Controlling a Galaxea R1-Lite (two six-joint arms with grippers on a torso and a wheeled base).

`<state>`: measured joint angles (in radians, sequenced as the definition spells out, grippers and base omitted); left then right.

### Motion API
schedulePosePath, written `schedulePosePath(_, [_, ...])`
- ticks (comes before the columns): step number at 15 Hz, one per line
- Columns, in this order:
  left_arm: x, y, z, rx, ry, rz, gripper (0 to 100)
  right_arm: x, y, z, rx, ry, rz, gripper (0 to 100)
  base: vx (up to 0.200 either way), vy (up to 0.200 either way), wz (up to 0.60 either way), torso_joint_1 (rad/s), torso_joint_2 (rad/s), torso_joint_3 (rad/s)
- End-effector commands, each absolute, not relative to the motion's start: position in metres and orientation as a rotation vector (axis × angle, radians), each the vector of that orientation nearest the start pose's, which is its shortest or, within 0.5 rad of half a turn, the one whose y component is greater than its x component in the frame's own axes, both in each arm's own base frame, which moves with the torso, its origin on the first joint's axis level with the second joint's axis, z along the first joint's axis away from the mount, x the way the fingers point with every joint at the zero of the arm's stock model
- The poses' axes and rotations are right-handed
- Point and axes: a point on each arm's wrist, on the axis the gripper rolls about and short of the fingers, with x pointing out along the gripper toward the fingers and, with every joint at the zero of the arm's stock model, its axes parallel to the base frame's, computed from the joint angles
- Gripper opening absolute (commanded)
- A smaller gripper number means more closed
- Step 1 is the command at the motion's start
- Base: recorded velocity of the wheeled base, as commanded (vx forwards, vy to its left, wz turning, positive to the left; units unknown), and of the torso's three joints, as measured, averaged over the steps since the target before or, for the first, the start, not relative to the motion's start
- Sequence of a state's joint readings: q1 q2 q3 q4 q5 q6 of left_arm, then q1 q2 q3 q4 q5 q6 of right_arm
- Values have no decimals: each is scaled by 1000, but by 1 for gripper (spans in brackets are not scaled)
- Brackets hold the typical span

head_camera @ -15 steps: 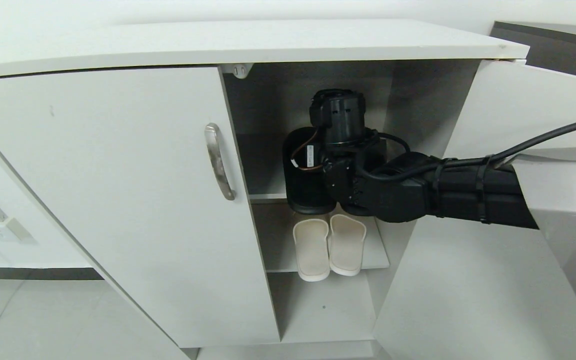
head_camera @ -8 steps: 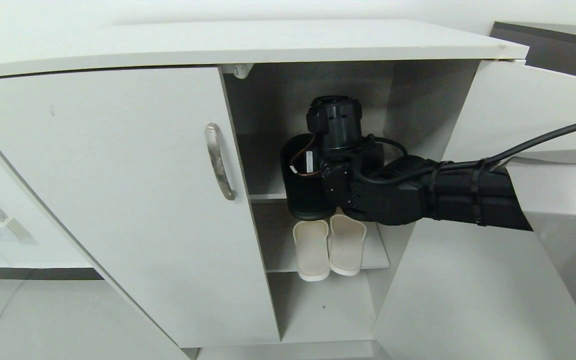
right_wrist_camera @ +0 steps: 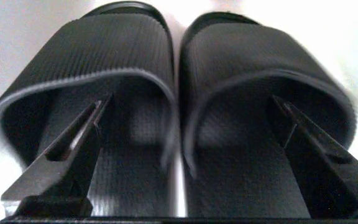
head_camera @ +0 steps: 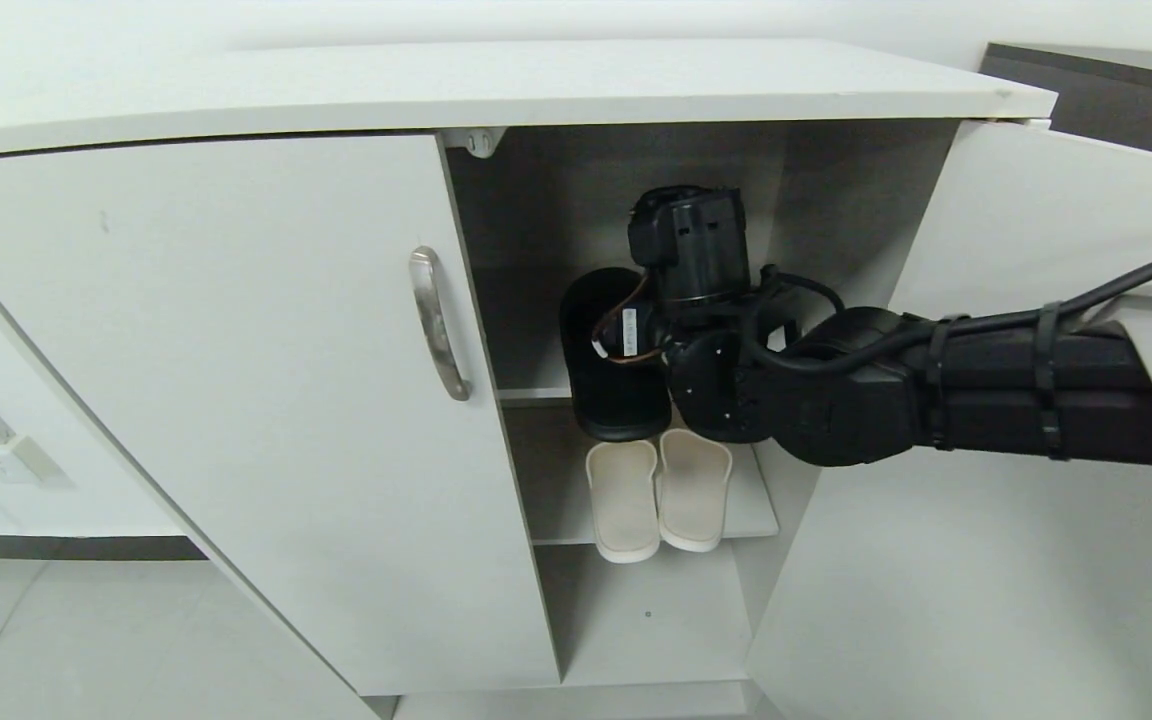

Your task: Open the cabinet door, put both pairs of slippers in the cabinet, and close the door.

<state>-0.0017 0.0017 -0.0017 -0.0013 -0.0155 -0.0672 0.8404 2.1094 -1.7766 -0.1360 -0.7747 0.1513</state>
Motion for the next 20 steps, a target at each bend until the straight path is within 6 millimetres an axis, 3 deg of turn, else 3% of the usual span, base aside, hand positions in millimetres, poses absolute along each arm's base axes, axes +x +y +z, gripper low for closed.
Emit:
schedulePosePath(1, [-23, 0, 76, -67, 1, -17, 0, 278, 304, 269, 31, 118, 85, 100, 0, 0, 0, 0, 0, 0])
schedulePosePath(3, [-23, 0, 76, -67, 1, -17, 0, 252, 297, 269, 38, 111, 124, 100, 0, 0, 0, 0, 0, 0])
schedulePosePath(6, [-23, 0, 76, -67, 1, -17, 0, 219, 281, 253, 28, 117, 180, 100, 0, 0, 0, 0, 0, 0])
schedulePosePath(11, [-23, 0, 76, -67, 1, -17, 0, 206, 268, 229, 42, 119, 288, 100, 0, 0, 0, 0, 0, 0])
schedulePosePath(12, [-23, 0, 76, -67, 1, -17, 0, 206, 269, 228, 41, 120, 289, 0, 0, 0, 0, 0, 0, 0])
schedulePosePath(20, [-23, 0, 76, -74, 1, -15, 0, 213, 278, 212, 16, 143, 281, 0, 0, 0, 0, 0, 0, 0])
